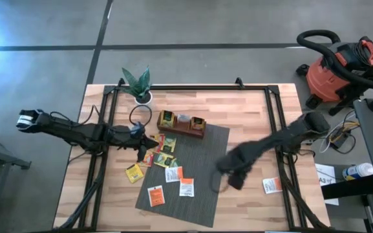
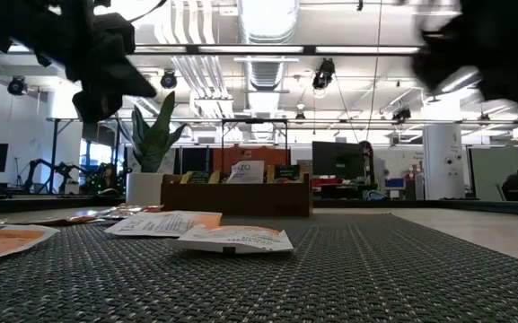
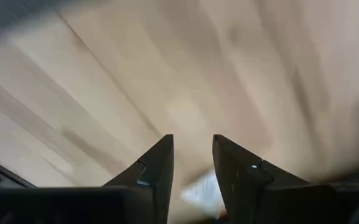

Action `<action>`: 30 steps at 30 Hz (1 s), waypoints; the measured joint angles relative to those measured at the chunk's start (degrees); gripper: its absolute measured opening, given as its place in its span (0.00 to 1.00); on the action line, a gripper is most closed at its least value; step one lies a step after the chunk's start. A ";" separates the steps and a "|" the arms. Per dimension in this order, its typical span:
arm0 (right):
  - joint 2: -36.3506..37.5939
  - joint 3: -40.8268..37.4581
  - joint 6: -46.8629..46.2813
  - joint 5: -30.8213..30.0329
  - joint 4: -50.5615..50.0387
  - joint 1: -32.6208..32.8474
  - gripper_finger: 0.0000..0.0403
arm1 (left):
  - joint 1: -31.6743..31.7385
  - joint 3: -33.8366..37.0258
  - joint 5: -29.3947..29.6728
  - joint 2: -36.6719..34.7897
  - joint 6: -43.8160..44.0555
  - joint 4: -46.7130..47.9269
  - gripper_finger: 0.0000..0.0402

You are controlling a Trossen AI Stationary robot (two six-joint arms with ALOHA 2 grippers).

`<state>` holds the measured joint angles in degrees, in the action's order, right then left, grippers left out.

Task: Pick & Place Tea
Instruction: Put the white tea bag into the middle compartment of the wooden organizer

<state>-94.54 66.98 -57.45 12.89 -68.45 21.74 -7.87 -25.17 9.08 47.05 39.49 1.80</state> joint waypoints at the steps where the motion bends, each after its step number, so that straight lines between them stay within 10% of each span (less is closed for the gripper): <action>1: 1.17 -1.72 -3.97 0.73 -0.05 1.75 0.26 | -0.27 -0.02 0.00 0.56 1.27 -1.47 0.00; 11: 8.06 -13.00 -29.58 9.31 1.53 16.49 0.26 | -4.46 -2.95 -0.21 8.58 14.13 -7.38 0.00; 30: 7.14 -26.36 -38.06 7.95 19.05 22.89 0.10 | -12.73 -15.13 3.59 20.72 12.84 -7.34 0.00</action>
<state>-87.40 40.62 -95.51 20.84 -49.40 44.62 -20.60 -40.29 12.67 67.77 52.34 -5.55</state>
